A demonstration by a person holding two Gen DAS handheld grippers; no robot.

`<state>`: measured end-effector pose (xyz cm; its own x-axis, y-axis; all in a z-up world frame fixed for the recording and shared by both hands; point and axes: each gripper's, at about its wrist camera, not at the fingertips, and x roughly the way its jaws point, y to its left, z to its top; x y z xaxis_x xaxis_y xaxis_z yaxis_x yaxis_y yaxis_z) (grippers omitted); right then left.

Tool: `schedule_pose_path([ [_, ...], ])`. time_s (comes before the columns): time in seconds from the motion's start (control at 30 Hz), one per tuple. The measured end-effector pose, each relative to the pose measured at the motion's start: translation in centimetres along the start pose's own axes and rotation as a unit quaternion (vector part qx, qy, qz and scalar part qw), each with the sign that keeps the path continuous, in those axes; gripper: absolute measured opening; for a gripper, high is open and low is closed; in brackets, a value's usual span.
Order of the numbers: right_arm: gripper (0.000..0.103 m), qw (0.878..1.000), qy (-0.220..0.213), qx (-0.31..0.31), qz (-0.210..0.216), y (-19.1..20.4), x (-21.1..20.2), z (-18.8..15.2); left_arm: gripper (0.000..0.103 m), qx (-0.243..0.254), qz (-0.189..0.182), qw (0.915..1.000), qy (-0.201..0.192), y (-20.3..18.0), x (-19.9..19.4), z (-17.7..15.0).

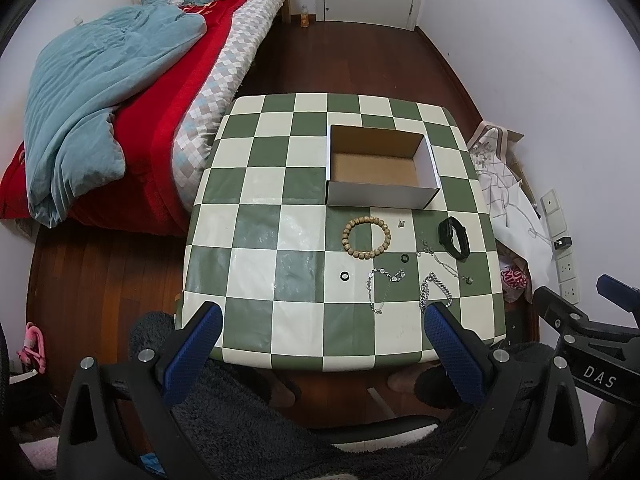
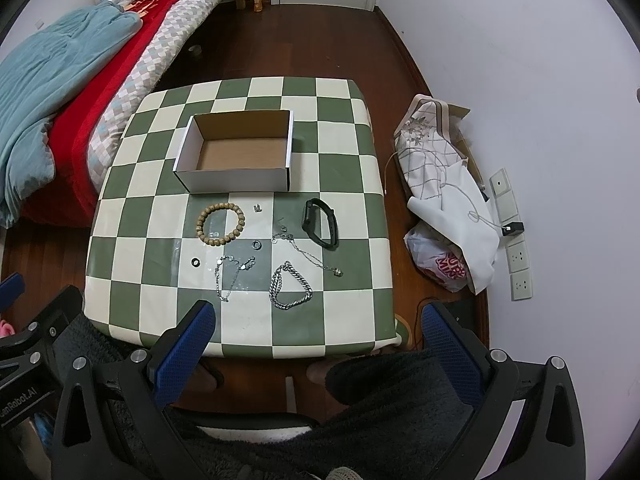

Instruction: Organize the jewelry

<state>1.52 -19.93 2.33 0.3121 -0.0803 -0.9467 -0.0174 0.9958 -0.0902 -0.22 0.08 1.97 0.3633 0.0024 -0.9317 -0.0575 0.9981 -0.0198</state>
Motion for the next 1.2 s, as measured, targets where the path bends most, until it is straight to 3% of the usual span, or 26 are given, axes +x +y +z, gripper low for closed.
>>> schedule_pose_path([
  [1.2, 0.103, 1.0, -0.009, -0.002, 0.003, 0.2, -1.2, 0.4, 0.103, 0.0, -0.002, 0.9998, -0.017, 0.4, -1.3, 0.3],
])
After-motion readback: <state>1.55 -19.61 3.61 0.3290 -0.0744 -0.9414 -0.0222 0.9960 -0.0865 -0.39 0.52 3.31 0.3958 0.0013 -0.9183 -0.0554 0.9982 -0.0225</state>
